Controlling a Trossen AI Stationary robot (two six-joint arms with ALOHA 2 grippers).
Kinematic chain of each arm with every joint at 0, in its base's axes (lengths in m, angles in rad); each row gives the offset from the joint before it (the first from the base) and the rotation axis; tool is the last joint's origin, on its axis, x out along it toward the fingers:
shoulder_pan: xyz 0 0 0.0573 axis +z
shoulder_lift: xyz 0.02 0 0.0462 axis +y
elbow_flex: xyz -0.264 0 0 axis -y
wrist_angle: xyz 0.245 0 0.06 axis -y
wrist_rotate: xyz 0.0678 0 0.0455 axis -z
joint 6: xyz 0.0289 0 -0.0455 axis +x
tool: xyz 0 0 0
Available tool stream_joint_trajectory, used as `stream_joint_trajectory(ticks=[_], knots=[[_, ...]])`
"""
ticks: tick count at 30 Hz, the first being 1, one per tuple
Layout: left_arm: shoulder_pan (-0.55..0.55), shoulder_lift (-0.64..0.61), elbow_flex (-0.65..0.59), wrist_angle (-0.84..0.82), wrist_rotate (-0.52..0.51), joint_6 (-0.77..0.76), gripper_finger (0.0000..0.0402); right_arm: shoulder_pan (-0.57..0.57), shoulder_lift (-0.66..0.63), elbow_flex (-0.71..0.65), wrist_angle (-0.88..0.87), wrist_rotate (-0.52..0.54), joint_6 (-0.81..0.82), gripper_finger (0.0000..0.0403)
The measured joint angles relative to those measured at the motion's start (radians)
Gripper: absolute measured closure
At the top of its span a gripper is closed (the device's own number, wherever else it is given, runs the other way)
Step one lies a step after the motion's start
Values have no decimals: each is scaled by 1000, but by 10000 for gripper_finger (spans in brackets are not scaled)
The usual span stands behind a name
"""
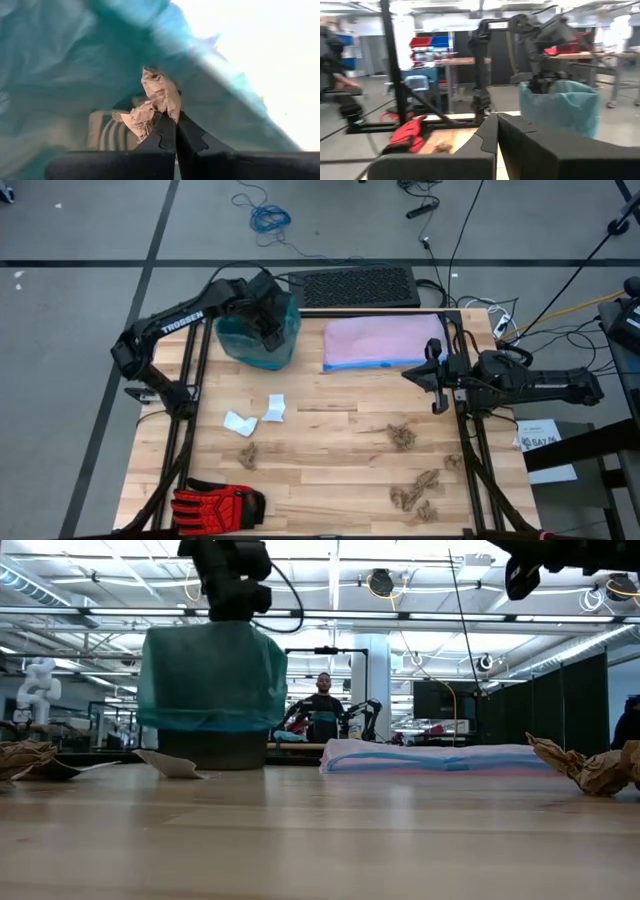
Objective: Place trash/remove bag and relplace
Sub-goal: Put the brown napkin into the trash bin
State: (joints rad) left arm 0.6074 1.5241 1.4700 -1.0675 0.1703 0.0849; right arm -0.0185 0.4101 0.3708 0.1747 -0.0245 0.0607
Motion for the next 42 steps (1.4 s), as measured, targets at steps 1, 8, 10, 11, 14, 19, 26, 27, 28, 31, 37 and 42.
stream_joint_trajectory(ticks=[1,8,10,11,14,19,26,27,28,31,37,42], knots=[[-11,-1,0,9,0,0,402,0,4,7,-9,-12,6,403],[-85,14,0,52,6,-18,402,0,47,111,-165,-30,32,403],[-111,19,0,83,13,-27,402,0,61,142,-203,-30,32,403],[-121,20,0,92,14,-27,402,0,67,156,-217,-30,31,403],[-154,21,0,124,17,-27,402,0,80,188,-276,-32,27,403],[-188,21,5,132,18,-27,402,0,88,214,-365,-34,41,403],[-198,21,89,53,-13,-17,365,1,126,263,-601,-79,233,394],[-198,21,105,41,-20,-8,355,1,137,263,-618,-104,252,386],[-198,20,118,30,-26,3,345,0,149,263,-637,-132,269,376],[-198,20,146,1,-52,10,312,2,193,263,-673,-198,334,336],[-219,20,156,-40,-103,29,253,27,291,263,-783,-213,402,237],[-245,16,169,-93,-252,29,228,93,383,263,-798,-155,443,176]])
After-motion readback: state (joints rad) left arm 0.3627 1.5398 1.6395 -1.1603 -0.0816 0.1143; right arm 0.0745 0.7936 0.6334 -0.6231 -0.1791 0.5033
